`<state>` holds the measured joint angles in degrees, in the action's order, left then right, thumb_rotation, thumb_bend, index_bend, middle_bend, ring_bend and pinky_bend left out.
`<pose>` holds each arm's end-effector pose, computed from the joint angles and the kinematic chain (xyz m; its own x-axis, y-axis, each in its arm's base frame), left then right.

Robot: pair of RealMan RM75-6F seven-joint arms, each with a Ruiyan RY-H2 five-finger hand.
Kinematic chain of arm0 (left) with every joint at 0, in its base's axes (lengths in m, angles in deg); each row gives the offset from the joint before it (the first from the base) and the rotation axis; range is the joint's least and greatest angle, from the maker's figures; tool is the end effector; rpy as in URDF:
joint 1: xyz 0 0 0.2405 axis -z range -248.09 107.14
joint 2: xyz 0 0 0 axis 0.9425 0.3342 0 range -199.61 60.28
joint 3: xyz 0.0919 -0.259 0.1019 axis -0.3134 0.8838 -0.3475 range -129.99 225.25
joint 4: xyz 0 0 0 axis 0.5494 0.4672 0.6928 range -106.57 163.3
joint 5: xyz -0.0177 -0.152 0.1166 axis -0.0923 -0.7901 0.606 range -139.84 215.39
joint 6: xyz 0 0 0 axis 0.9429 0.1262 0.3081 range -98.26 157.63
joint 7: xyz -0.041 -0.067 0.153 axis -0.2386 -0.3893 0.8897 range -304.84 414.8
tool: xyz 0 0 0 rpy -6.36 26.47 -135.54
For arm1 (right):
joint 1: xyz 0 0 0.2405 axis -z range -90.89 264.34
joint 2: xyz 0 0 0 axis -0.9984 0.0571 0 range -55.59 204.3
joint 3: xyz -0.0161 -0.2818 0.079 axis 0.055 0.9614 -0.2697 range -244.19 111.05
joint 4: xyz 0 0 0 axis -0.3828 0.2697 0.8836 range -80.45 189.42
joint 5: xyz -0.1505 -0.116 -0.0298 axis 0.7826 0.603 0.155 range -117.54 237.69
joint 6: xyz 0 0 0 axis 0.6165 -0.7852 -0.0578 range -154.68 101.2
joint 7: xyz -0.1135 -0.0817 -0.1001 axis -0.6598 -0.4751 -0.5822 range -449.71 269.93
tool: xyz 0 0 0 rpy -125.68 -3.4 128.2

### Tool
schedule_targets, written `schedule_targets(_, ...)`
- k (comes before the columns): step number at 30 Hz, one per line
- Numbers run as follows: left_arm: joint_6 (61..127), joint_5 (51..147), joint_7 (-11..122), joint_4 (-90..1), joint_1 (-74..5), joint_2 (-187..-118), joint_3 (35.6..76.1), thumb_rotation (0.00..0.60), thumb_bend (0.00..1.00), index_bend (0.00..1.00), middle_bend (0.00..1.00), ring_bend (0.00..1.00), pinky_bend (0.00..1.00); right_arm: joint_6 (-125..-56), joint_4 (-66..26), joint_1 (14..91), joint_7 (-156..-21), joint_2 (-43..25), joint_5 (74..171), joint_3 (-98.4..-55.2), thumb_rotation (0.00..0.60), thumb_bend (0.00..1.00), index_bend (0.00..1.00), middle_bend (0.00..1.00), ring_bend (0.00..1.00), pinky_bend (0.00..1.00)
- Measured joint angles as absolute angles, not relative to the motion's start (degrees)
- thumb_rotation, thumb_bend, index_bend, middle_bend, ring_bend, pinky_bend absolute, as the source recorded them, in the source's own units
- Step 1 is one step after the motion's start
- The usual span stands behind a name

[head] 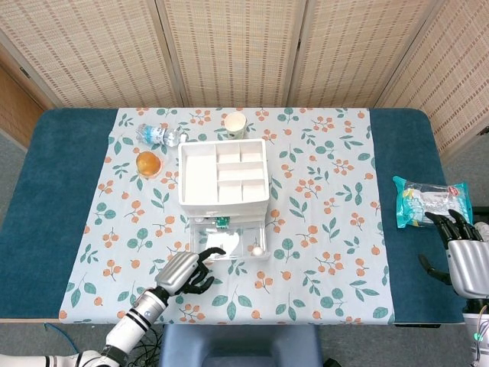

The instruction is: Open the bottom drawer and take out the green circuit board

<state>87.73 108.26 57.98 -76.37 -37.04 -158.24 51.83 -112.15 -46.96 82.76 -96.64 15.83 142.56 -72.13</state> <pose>-0.1422 0.2836 -0.0284 -0.0138 0.5563 0.8309 0.9418 -0.2719 0.1977 -0.3187 -0.2117 0.2225 0.4398 0.0326 0.8975 -0.8976 0.0503 0.4380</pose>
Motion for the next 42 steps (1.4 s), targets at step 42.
schedule_targets(42, 90.5, 136.64, 46.55, -65.9, -28.97, -141.32, 52.78, 0.6, 0.59, 0.35, 0.91, 0.97, 1.0, -112.11, -47.14, 82.3, -96.1, 15.93, 144.13, -71.89, 0.6, 0.29, 0.14, 0.22, 0.13, 0.21)
